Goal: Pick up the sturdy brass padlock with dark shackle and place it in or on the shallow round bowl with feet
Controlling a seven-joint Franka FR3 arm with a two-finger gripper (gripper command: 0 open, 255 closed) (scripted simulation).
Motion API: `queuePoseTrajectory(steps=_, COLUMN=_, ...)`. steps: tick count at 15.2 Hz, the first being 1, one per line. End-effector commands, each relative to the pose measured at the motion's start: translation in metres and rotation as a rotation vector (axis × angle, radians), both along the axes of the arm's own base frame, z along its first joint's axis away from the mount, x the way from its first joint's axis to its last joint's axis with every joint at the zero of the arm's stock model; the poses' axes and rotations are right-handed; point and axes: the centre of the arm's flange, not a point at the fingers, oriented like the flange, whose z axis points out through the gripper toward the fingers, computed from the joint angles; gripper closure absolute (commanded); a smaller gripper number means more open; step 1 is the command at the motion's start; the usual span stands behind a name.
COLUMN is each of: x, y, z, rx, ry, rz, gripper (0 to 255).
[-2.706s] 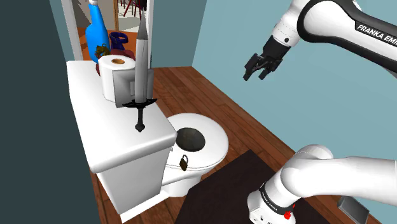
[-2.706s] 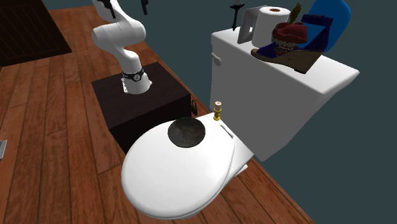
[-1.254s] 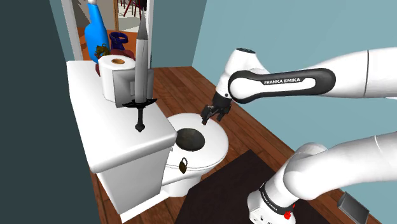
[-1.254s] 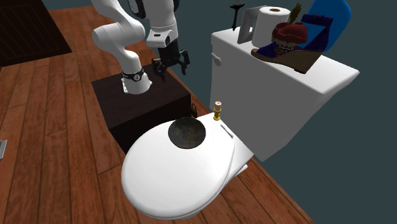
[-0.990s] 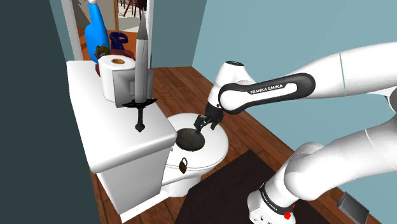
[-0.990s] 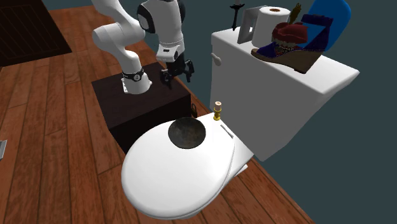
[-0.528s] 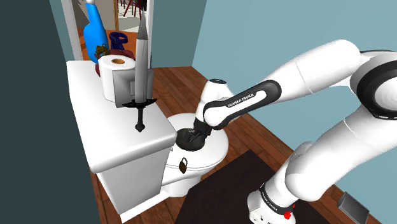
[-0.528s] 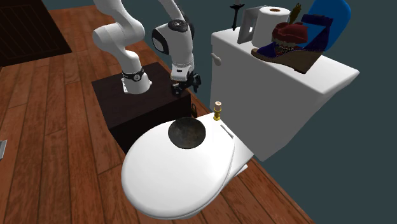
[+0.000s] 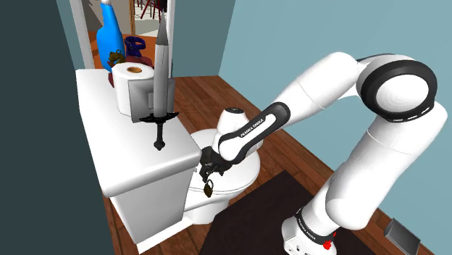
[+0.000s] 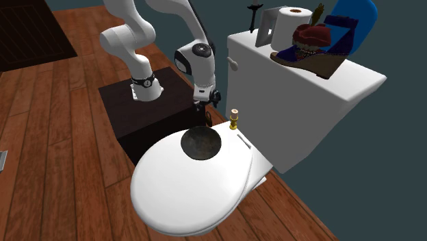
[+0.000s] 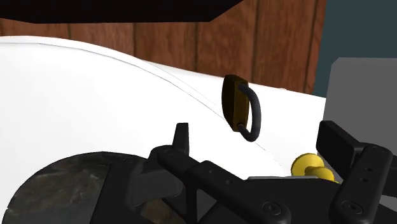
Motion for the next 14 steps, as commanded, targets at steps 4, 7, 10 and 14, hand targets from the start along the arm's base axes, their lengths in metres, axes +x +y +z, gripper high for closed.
queuePoseTrajectory(steps=4, x=-0.003, y=0.004, z=-0.024, rx=0.000, ry=0.000, rz=0.000, gripper=0)
queuePoseTrajectory(steps=7, x=-0.003, y=0.004, z=-0.024, rx=0.000, ry=0.000, rz=0.000, gripper=0)
queuePoseTrajectory(steps=10, x=-0.003, y=0.004, z=-0.024, rx=0.000, ry=0.000, rz=0.000, gripper=0)
queuePoseTrajectory(steps=14, x=-0.003, y=0.004, z=-0.024, rx=0.000, ry=0.000, rz=0.000, gripper=255)
